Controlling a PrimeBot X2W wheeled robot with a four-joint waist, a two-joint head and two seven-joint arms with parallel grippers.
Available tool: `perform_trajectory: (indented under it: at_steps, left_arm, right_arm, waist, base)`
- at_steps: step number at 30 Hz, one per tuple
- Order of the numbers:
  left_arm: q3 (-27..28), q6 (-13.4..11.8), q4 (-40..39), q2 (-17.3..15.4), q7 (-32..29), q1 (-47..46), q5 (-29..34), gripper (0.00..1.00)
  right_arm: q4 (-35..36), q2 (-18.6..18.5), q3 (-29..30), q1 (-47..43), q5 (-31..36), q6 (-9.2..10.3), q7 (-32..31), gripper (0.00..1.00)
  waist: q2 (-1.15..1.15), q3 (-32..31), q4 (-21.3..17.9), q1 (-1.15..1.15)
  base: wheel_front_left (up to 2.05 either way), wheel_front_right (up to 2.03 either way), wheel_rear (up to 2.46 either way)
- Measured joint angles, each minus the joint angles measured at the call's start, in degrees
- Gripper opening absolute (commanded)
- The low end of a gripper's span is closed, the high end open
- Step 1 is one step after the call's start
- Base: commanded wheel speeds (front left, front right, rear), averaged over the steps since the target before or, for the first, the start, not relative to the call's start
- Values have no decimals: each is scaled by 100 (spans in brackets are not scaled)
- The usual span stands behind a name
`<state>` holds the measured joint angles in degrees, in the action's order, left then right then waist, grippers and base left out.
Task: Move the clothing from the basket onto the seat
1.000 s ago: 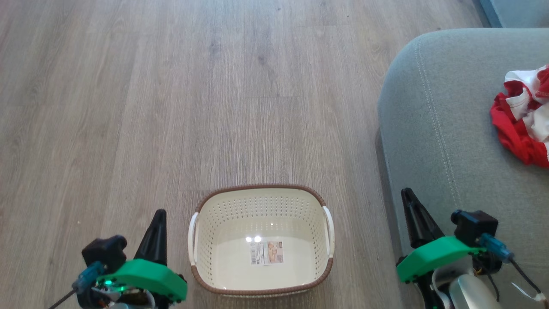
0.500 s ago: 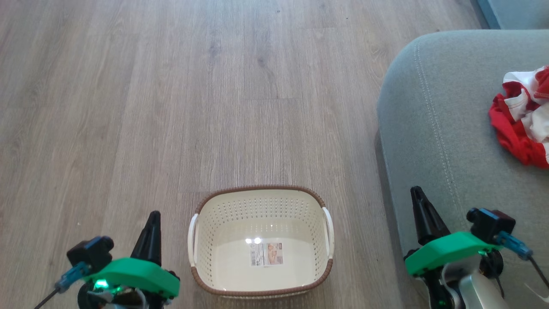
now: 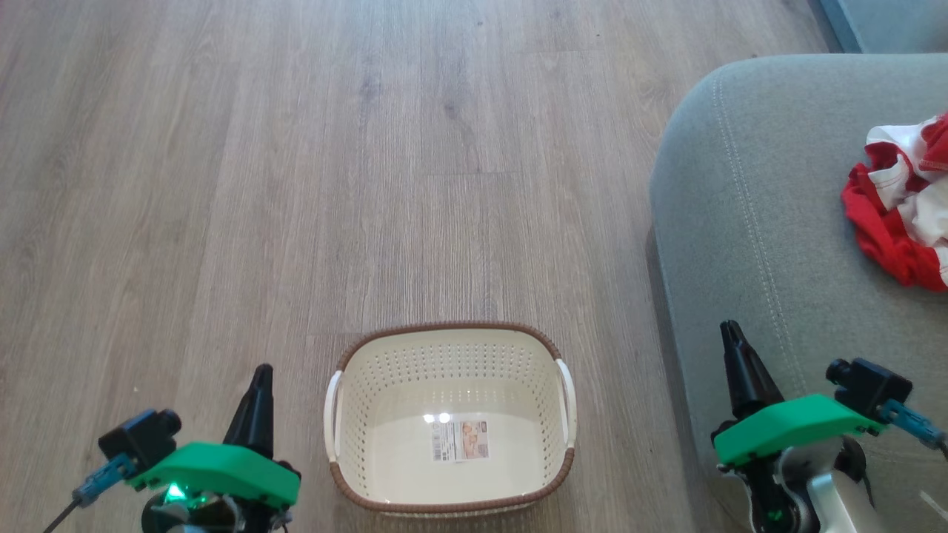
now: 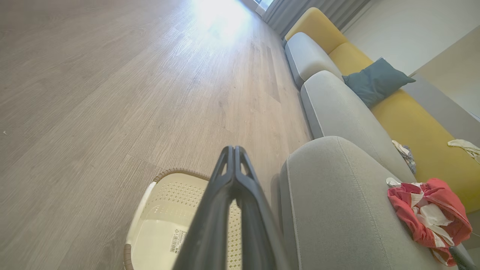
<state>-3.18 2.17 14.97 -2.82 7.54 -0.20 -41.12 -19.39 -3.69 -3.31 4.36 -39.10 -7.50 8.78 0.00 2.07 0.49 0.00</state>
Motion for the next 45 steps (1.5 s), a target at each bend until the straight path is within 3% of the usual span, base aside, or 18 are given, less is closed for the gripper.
perform_trajectory:
  at_steps: [45]
  left_arm:
    - [425,272,42,20,-755,-124,-2749,0]
  right_arm:
    - [177,-2,485,-2,-2956,1,-735,0]
  waist:
    - [0,-103,-27,0]
  base:
    - [0,0,0]
